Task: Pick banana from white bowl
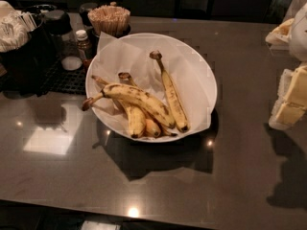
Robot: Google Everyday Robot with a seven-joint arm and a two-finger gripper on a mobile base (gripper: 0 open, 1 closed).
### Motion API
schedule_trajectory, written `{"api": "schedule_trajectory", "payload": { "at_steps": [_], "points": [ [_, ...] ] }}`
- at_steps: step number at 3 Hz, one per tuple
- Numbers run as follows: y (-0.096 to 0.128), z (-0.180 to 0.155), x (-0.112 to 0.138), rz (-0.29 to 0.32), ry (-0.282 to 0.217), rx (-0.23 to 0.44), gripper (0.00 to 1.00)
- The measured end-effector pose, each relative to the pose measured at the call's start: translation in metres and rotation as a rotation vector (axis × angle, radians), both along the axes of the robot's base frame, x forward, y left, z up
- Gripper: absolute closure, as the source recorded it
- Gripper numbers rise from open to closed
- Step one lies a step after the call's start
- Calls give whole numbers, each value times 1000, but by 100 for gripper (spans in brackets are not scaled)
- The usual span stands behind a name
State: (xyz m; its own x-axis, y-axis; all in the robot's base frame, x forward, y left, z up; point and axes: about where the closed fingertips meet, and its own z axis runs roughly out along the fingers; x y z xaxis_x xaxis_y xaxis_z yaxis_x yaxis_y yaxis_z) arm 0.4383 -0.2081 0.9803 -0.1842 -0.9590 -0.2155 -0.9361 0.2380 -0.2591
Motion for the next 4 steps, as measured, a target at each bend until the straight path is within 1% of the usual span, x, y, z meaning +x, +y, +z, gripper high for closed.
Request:
{"api": "schedule_trajectory", "payload": {
  "at_steps": [1,2,3,4],
  "points": [
    [31,7,-2,126,-14,27,0],
    [64,8,-5,266,-4,74,0],
    [90,2,-1,362,19,129,0],
    [114,-7,9,407,45,201,0]
  ]
}}
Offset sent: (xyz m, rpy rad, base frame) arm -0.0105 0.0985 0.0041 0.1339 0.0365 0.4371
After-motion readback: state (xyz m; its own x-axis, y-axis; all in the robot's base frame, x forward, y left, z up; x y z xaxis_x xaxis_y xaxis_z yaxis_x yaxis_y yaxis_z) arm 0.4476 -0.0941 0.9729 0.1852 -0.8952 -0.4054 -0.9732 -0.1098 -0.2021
